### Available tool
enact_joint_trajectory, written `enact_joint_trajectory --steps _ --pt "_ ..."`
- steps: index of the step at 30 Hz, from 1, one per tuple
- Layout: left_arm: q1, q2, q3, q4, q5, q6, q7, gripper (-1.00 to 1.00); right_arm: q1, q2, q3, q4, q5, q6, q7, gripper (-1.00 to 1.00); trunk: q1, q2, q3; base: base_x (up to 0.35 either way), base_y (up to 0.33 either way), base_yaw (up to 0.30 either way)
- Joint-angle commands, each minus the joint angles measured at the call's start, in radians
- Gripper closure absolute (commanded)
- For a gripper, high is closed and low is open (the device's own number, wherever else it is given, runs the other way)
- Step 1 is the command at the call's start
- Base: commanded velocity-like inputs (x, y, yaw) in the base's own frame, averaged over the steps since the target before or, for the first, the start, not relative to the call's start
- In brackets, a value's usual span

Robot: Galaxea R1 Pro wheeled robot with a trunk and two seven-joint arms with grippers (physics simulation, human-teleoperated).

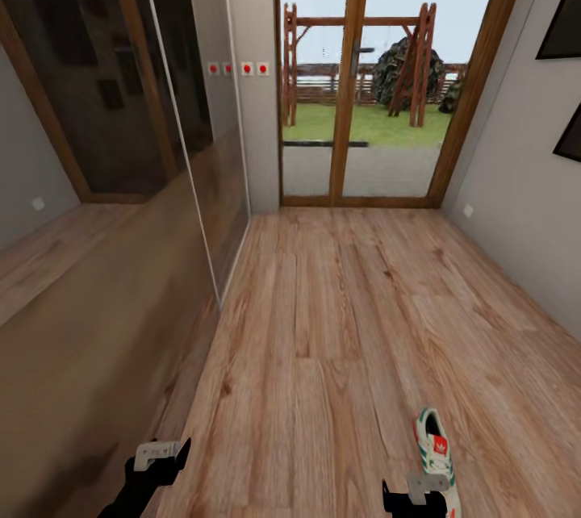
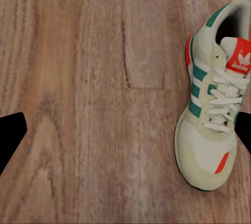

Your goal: Pick up the two gym shoes and the two sandals from the corridor floor and place them onto the hallstand (shoe rack) in the corridor, making sure they are on the rack and not on the floor. Arrange them so the two gym shoes are next to each other and the two sandals are next to each other.

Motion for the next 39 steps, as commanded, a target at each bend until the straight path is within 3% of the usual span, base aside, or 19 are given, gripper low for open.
enact_joint_trajectory --steps 1,17,28,39 --pt "-0.002 0.012 0.019 0.0 0.007 0.0 -0.002 -1.0 -0.001 0.0 0.001 0.001 0.007 -0.002 -0.006 -1.0 0.0 0.0 -0.001 0.302 0.0 0.0" --pt "-0.003 0.012 0.019 -0.003 0.008 0.0 -0.002 -1.0 -0.001 0.0 0.001 0.001 0.007 -0.002 -0.006 -1.0 0.0 0.0 -0.001 0.113 0.0 0.0" --pt "-0.003 0.012 0.019 -0.003 0.007 0.0 -0.002 -1.0 -0.001 0.0 0.001 0.001 0.007 -0.002 -0.006 -1.0 0.0 0.0 -0.001 0.256 0.0 0.0" --pt "-0.003 0.012 0.02 -0.003 0.009 0.0 -0.002 -1.0 -0.001 0.0 0.001 0.001 0.007 -0.002 -0.006 -1.0 0.0 0.0 -0.001 0.027 0.0 0.0"
